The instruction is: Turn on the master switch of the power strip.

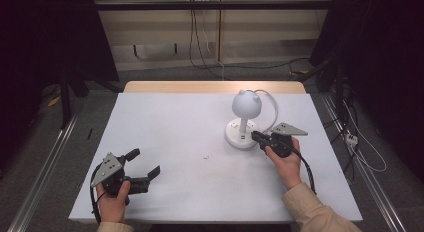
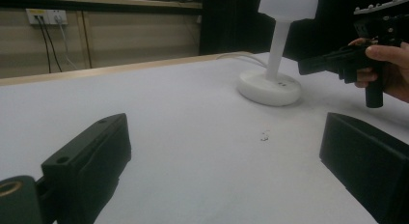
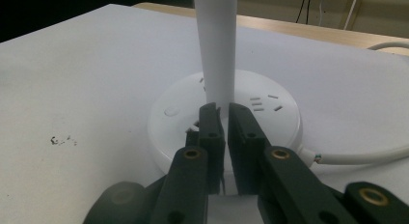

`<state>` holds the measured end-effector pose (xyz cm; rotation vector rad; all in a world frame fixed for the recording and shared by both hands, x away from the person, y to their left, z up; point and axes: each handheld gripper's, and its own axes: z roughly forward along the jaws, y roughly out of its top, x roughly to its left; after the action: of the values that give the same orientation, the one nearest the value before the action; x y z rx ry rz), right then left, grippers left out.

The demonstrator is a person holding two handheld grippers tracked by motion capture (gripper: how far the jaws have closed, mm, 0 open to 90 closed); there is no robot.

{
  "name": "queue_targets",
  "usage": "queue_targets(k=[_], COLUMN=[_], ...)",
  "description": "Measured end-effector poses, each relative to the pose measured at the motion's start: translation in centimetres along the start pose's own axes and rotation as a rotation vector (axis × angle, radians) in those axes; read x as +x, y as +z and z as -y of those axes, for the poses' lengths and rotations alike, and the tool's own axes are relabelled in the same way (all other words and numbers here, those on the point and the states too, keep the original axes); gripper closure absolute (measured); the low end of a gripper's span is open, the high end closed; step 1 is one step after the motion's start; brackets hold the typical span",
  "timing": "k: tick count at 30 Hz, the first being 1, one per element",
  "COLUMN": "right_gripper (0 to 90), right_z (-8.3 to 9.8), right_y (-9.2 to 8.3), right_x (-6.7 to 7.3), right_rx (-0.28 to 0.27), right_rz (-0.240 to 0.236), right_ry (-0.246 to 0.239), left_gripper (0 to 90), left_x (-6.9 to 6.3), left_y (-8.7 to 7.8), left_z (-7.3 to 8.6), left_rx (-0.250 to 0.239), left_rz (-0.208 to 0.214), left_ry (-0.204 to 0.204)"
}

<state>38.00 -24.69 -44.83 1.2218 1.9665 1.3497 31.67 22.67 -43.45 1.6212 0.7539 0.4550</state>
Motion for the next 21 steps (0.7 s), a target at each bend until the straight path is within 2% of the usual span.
queue_targets(k=[21], right_gripper=[90.0], right_z=[0.09], right_y=[0.37], right_x=[-0.21], right_rx=[0.02], right_rz=[0.001], right_ry=[0.005], left_gripper=[3.7], left_x=[0.02], left_y=[0.04], left_z=[0.02], left_rx=[0.003], left_rz=[0.004], left_ry=[0.004])
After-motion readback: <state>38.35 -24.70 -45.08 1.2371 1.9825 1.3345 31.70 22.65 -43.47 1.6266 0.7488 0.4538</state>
